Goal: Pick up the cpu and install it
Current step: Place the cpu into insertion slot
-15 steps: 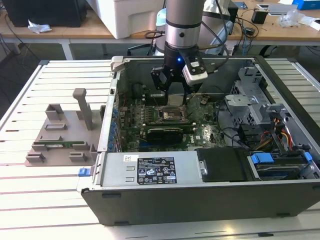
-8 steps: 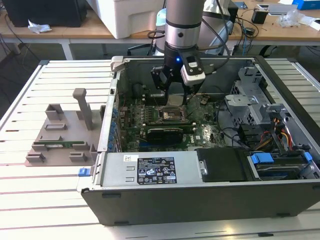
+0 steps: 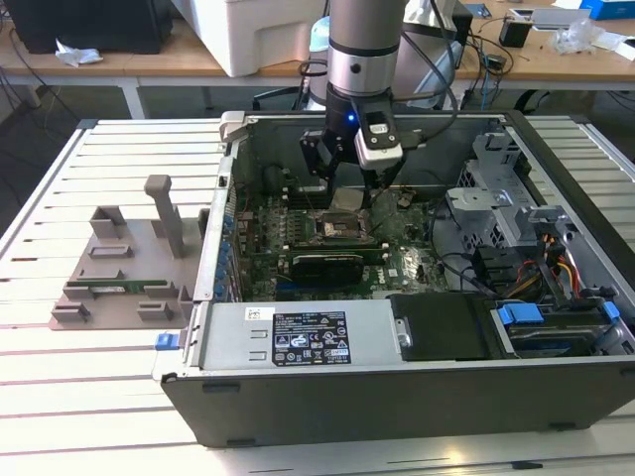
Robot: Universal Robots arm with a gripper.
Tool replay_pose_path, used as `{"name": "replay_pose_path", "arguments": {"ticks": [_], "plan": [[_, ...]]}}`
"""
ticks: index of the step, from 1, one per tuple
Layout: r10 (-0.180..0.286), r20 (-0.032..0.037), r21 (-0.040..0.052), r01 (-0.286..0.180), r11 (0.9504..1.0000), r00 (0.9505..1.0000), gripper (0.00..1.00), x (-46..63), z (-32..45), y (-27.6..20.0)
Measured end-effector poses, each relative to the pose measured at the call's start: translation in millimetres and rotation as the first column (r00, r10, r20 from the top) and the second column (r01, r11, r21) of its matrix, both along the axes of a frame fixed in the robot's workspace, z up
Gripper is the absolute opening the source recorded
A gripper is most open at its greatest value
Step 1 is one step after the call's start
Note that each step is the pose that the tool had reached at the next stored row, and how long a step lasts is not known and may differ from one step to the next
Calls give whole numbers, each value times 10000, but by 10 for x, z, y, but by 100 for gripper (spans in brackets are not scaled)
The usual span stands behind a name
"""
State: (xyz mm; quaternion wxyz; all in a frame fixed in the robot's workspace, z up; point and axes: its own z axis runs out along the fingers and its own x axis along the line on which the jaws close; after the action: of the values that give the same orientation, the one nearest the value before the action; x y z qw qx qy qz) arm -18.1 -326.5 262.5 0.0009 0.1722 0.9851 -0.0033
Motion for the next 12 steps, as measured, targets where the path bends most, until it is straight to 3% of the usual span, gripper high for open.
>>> {"name": "replay_pose_path", "arguments": {"ticks": [7,12], "plan": [[-680,1,-29,680,9977,9977,54,0,-2,0],[-1367,3,-52,1367,9906,9906,54,0,-3,0]]}}
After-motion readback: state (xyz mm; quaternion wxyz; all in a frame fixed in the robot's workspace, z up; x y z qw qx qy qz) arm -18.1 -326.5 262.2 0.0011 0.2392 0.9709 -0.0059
